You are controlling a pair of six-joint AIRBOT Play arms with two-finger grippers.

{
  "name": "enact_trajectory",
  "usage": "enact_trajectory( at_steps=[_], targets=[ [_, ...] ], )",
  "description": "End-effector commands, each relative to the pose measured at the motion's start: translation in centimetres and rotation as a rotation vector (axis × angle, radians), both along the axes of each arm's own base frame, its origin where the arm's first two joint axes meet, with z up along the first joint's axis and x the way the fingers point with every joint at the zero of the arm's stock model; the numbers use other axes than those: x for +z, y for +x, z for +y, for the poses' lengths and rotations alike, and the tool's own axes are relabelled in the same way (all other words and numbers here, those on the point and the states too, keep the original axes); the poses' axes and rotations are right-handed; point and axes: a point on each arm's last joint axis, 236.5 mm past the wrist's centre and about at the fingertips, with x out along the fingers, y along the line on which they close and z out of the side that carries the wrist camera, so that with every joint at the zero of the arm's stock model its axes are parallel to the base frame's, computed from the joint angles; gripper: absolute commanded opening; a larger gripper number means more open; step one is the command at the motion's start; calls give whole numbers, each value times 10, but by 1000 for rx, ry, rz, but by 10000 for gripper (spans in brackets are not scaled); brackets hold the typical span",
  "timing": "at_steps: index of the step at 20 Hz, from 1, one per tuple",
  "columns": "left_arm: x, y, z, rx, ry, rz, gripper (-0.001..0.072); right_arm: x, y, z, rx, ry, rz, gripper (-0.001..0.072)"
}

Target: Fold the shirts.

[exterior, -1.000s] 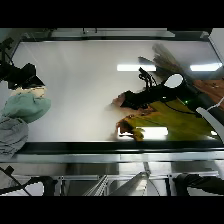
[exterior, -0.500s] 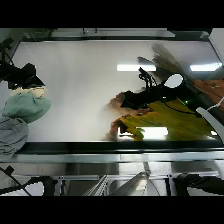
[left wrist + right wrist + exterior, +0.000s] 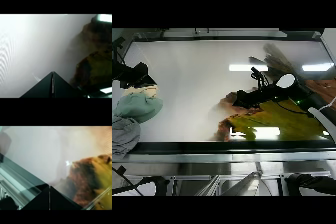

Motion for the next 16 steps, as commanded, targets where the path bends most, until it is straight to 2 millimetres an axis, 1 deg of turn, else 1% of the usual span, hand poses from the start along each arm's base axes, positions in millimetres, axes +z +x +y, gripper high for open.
enact_trajectory(
  at_steps=[1, 3, 5, 6, 7, 8, 9, 10, 11, 12, 13, 14, 15, 16],
  targets=[
    [6, 27, -2, 35, 10, -101, 13, 1, 9, 2, -36, 15, -14, 17],
    [-1, 36, -6, 37, 8, -111, 13, 3, 11, 10, -58, 69, 24, 17],
    [-14, 38, -14, 20, 4, -83, 14, 3, 6, 12, -46, 78, 43, 15],
    [-21, 34, -16, 0, 3, -53, 15, 7, 0, 12, -19, 79, 42, 15],
    [-26, 24, -18, -47, 6, -19, 15, 13, -8, 11, 18, 70, 31, 14],
    [-27, 7, -18, -91, 7, 30, 13, 18, -20, 5, 65, 37, 15, 14],
    [-23, -9, -17, -121, 6, 67, 14, 22, -31, -6, 115, -22, -13, 14],
    [-15, -24, -9, -133, 26, 91, 13, 22, -40, -24, 143, -113, -40, 14],
    [-7, -36, 7, -121, 88, 95, 14, 20, -46, -46, 143, -221, -57, 14],
    [1, -45, 30, -84, 176, 78, 14, 20, -50, -68, 114, -316, -71, 15],
    [6, -52, 54, -31, 256, 55, 13, 20, -55, -83, 80, -370, -78, 16],
    [9, -57, 74, 22, 315, 20, 67, 17, -61, -93, 56, -401, -76, 17],
    [9, -57, 87, 67, 342, -18, 295, 12, -66, -98, 45, -412, -76, 30],
    [7, -53, 98, 115, 353, -72, 345, 4, -67, -99, 34, -414, -69, 174]
  ],
)
